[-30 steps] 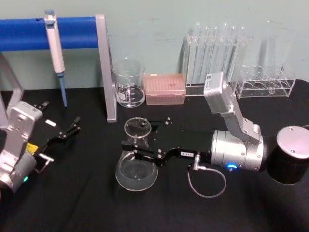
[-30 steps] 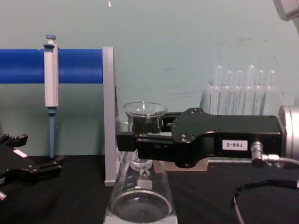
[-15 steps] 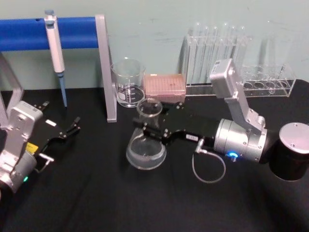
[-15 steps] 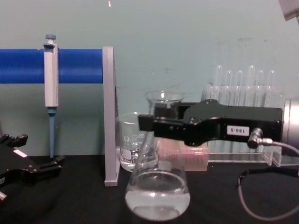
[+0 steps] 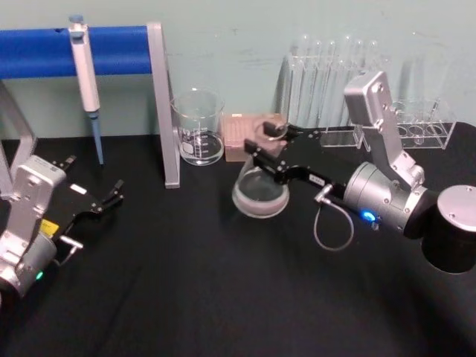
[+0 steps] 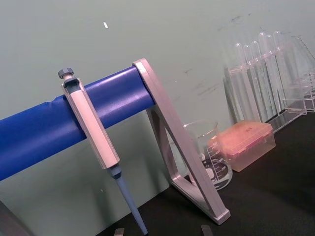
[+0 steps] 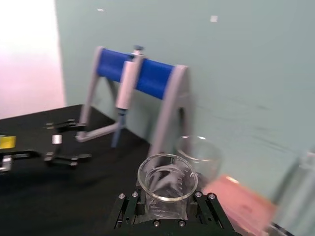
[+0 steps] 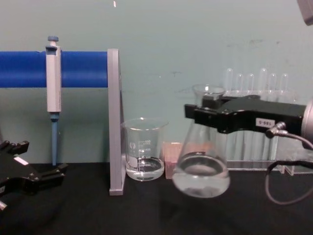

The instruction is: Grasp the erlenmeyer flask with one hand, shake it three times, then place it back.

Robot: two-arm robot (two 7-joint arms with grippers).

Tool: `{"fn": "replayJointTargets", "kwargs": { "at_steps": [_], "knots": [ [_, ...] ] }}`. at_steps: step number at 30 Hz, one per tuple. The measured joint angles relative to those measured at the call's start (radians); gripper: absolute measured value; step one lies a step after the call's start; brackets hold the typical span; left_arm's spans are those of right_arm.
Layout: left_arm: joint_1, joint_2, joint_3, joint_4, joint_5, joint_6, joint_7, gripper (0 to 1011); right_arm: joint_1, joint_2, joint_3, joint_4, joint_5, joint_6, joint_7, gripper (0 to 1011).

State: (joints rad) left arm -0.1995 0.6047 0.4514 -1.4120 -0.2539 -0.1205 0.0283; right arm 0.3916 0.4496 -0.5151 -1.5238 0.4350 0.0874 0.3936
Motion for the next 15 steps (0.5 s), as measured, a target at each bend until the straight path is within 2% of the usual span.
{"fn": "replayJointTargets", "kwargs": {
  "at_steps": [6, 15],
  "knots": [
    [0.000, 0.000, 0.000, 0.000, 0.000, 0.000, 0.000, 1001, -0.017, -0.026, 0.044, 0.012, -0.036, 0.008, -0.087, 451],
    [0.000, 0.000, 0.000, 0.000, 0.000, 0.000, 0.000, 1001, -0.036, -0.057, 0.093, 0.020, -0.068, 0.024, -0.169, 451]
  ]
}}
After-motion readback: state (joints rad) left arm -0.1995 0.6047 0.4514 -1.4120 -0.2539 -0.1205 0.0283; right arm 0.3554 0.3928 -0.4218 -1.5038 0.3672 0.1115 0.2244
